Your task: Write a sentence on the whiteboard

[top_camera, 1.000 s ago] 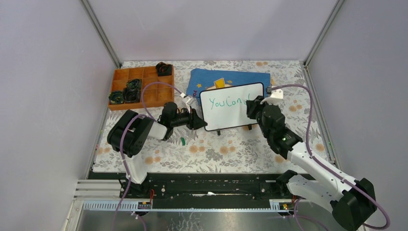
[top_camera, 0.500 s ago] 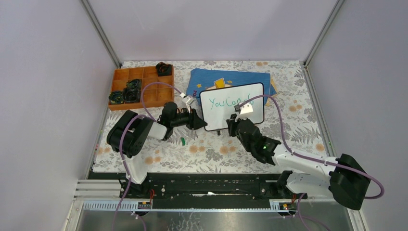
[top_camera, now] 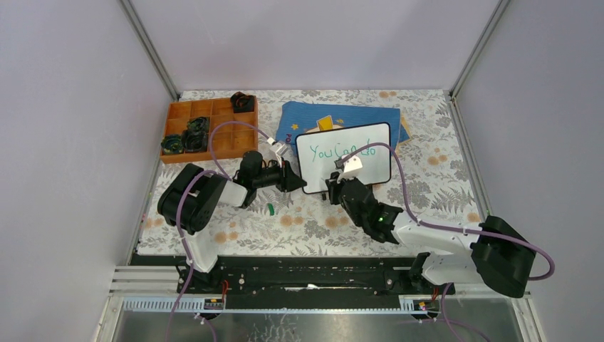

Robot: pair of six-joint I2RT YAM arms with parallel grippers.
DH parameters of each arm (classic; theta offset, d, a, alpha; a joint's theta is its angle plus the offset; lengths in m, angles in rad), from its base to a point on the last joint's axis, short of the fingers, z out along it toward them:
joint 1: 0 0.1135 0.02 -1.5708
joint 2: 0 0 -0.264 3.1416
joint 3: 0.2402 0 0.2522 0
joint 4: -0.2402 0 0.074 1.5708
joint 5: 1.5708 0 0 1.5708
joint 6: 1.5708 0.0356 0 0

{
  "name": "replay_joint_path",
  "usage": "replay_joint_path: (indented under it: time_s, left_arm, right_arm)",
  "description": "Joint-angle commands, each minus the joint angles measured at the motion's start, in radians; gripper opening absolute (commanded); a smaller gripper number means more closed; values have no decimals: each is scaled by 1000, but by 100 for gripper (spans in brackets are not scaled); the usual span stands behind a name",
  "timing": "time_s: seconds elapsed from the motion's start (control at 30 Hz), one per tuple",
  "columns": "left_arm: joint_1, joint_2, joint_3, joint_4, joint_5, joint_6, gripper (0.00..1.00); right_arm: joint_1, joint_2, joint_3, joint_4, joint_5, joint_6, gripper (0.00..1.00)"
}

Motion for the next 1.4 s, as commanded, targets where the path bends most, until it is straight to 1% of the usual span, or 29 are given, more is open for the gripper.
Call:
replay_joint_path:
  time_s: [0.0,0.17,0.33,0.47,0.6,1.0,1.37]
  left_arm:
    - [3,-14,6,-25,-43,43,31]
    - [3,-13,9,-31,-43,45,30]
    - [3,-13,11,-34,-42,44,26]
    - [3,-13,10,-36,-43,44,25]
    - [3,-14,12,-39,-44,44,25]
    - [3,-14,15,-42,-43,46,24]
    - [3,-17,15,-44,-46,46,24]
  right_arm:
    - [11,38,57,72,33,-19,0]
    - [12,77,83,85,37,-20,0]
    - [12,114,107,88,63,-15,0]
    - [12,147,133,59,110,-2,0]
    - [12,168,149,42,123,4,0]
    - [12,191,142,-5,107,38,0]
    - [12,182,100,-23,79,69,0]
